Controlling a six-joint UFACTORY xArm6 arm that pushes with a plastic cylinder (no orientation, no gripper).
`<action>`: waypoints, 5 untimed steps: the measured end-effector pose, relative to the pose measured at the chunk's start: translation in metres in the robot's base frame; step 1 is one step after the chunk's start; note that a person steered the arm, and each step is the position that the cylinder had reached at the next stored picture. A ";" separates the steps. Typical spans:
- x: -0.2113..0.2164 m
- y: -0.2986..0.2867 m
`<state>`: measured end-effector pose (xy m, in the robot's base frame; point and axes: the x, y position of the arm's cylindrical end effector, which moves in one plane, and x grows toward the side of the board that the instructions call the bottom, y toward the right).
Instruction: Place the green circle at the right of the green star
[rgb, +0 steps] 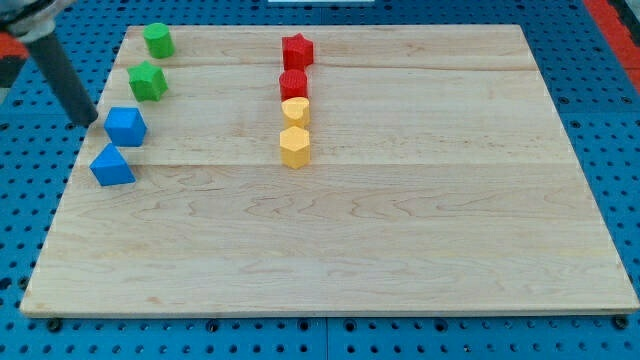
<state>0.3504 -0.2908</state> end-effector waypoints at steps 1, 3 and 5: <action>-0.057 0.000; -0.146 0.022; -0.123 0.125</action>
<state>0.2271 -0.1655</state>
